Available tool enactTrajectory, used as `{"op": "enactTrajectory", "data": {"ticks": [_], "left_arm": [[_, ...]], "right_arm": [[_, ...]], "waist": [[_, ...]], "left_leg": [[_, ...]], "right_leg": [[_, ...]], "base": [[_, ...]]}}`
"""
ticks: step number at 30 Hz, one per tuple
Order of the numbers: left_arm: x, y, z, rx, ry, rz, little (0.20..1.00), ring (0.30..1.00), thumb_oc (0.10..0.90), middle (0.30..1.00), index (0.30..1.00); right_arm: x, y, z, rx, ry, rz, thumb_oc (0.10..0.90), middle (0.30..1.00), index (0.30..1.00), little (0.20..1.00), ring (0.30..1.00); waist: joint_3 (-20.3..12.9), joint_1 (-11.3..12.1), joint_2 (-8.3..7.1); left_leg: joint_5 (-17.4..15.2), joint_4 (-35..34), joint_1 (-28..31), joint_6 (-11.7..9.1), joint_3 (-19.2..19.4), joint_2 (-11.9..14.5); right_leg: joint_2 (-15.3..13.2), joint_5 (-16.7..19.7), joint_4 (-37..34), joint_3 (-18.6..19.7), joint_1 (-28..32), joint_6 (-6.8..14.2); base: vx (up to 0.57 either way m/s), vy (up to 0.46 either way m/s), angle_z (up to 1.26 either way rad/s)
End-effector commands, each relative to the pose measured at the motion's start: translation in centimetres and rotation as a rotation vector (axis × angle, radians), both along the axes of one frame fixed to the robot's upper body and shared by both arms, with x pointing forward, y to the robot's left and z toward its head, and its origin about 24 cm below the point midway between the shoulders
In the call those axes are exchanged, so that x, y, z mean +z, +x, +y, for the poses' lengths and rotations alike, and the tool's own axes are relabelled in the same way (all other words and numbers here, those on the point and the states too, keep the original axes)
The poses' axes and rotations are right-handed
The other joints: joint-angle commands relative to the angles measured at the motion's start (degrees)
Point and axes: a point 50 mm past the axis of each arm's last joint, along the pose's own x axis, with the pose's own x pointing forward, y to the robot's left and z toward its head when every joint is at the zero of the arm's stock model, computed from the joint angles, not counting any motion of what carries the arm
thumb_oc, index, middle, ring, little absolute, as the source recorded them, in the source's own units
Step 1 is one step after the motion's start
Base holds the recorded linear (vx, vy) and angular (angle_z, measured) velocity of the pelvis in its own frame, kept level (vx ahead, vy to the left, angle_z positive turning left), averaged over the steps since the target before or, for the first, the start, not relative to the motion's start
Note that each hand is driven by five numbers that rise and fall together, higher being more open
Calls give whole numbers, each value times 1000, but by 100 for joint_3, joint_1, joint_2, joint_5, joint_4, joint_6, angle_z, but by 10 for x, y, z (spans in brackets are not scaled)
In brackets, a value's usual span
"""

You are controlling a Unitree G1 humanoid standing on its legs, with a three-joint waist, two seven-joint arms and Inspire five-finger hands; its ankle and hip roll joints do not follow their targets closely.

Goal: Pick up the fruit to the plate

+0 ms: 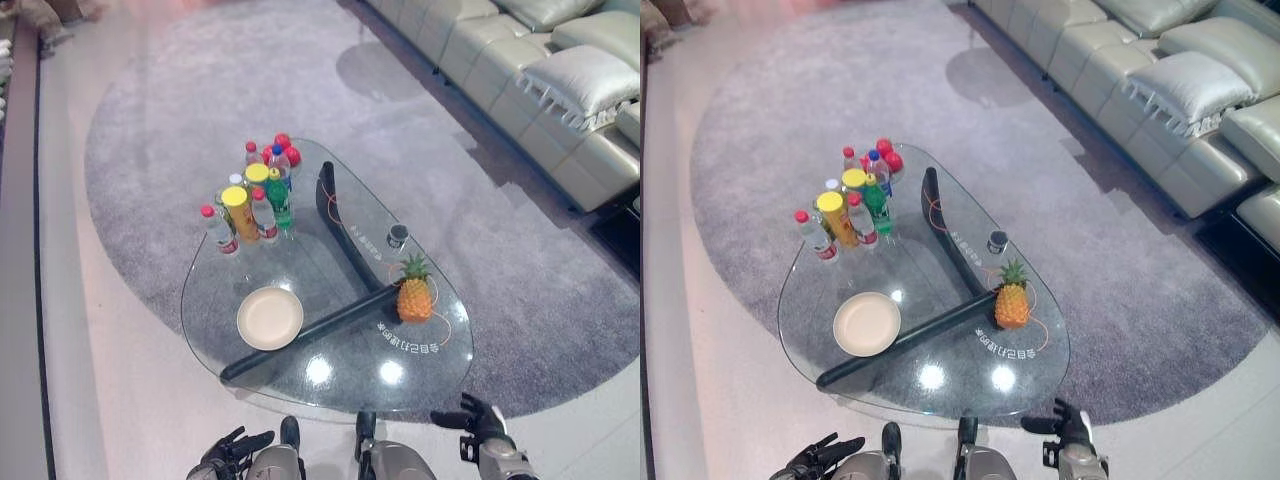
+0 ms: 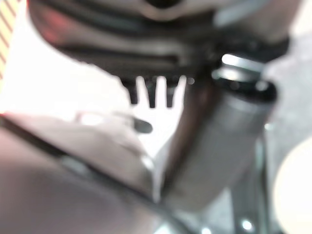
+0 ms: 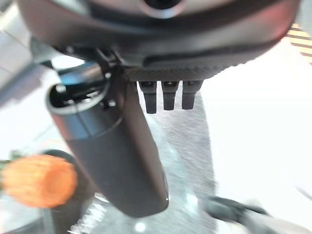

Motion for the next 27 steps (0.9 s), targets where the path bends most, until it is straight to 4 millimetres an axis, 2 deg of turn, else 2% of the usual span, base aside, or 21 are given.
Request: {"op": "enactTrajectory", "data": {"ticks": [1,4,5,9,10,11,12,18,19,20,22,27], "left_arm": [[4,-1,16,20,32,-25,900,900,800,900,900],[7,1,19,25,25,-46,900,900,800,900,900],[7,1,19,25,24,-46,900,900,800,900,900],[9,5,22,32,12,-69,900,900,800,900,900],[12,11,24,34,-1,-99,900,900,800,900,900],[12,11,24,34,-1,-100,900,900,800,900,900],[14,15,25,37,-8,-121,900,900,800,900,900],[20,29,23,53,-45,-190,900,900,800,900,900],[22,33,21,56,-57,-206,900,900,800,900,900],[22,33,21,56,-57,-206,900,900,800,900,900],[23,37,18,61,-79,-224,900,900,800,900,900],[25,43,10,56,-119,-253,900,900,800,900,900]], "right_arm": [[58,47,-31,-57,-110,-283,800,900,900,900,900],[92,67,-42,-50,-151,-410,800,900,900,900,900],[93,68,-42,-49,-155,-416,800,900,900,900,900],[129,87,-45,-30,-195,-536,800,900,900,900,900],[163,103,-46,-20,-238,-657,800,900,900,900,900],[163,103,-46,-20,-238,-658,800,900,900,900,900],[183,111,-45,-20,-258,-733,800,900,900,900,900],[250,127,-35,-34,-330,-992,800,900,900,900,900],[266,130,-32,-34,-332,-1055,800,900,900,900,900],[266,130,-32,-34,-332,-1055,800,900,900,900,900],[289,134,-26,-28,-332,-1136,800,900,900,900,900],[320,142,-13,-33,-310,-1222,800,900,900,900,900]], "waist": [[102,123,-112],[272,138,-79],[274,137,-76],[448,139,-31],[620,159,-6],[617,157,-6],[723,178,-5],[1010,232,25],[1087,240,38],[1102,246,43],[1204,249,72],[1205,254,140]], "left_leg": [[-384,695,-346,-37,-170,-215],[-393,869,-559,-35,-218,-237],[-396,879,-571,-35,-221,-238],[-405,1016,-761,-26,-248,-258],[-423,1199,-994,-15,-253,-274],[-427,1211,-1006,-15,-254,-273],[-441,1327,-1145,-13,-246,-261],[-491,1622,-1531,16,-221,-235],[-500,1675,-1622,29,-211,-250],[-538,1712,-1617,29,-207,-243],[-554,1771,-1725,48,-184,-264],[-571,1859,-2070,80,-137,-313]], "right_leg": [[-82,-266,685,-110,-50,123],[-63,-298,829,-133,-218,98],[-63,-301,838,-134,-228,97],[-48,-341,1001,-154,-420,70],[-40,-368,1155,-194,-620,46],[-40,-370,1163,-194,-630,46],[-41,-383,1268,-235,-752,34],[-58,-416,1545,-328,-1111,-3],[-66,-402,1581,-334,-1209,-7],[-63,-431,1614,-328,-1204,-3],[-66,-412,1648,-311,-1333,-4],[-78,-381,1683,-283,-1698,-9]], "base": [[-44,-15,1],[-24,-4,2],[0,0,0],[-26,7,4],[-72,10,11],[-97,-4,7],[-58,-12,9],[-48,1,4],[-31,22,0],[-41,39,2],[-28,53,0],[-20,87,0]]}}
